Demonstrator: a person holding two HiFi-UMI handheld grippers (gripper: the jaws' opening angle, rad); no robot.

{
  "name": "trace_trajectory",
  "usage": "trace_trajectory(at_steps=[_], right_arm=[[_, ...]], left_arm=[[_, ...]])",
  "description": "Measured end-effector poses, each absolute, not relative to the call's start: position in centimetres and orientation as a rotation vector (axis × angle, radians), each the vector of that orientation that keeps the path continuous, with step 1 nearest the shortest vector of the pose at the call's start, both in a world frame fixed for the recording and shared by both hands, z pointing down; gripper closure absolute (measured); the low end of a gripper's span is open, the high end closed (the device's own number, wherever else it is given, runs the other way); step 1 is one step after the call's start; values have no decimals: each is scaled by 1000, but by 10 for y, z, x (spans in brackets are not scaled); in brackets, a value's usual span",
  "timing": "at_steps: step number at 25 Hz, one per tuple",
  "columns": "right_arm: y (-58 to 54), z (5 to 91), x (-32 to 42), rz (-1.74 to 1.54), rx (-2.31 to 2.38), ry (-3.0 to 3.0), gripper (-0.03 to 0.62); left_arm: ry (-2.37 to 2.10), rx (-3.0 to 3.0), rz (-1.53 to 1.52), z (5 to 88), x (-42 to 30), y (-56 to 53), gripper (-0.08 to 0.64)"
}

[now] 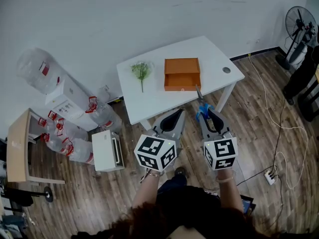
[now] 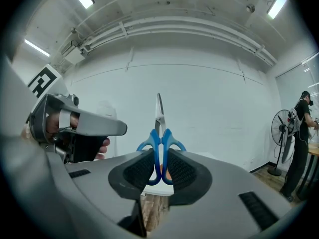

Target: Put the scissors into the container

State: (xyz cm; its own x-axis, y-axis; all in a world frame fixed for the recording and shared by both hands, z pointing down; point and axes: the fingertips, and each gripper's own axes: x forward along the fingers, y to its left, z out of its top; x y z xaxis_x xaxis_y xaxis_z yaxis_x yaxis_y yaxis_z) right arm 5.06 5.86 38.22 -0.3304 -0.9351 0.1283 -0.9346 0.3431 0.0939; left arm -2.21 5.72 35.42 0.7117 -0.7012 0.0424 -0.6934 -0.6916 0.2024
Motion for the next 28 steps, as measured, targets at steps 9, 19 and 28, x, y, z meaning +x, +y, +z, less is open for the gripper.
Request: trace_trajectory(at_steps=[9, 19, 28], right_arm=[[-7, 388, 33, 5, 1706, -2414, 515], [-60, 398, 31, 22, 1678, -2381, 514], [-118, 412, 51, -15, 1604, -2369, 514]], left_arm=[[-1087, 2726, -62, 356, -37, -10, 540], [-1081, 2718, -72, 356, -40, -62, 540], [-1135, 2693, -59, 367, -26, -110, 540]])
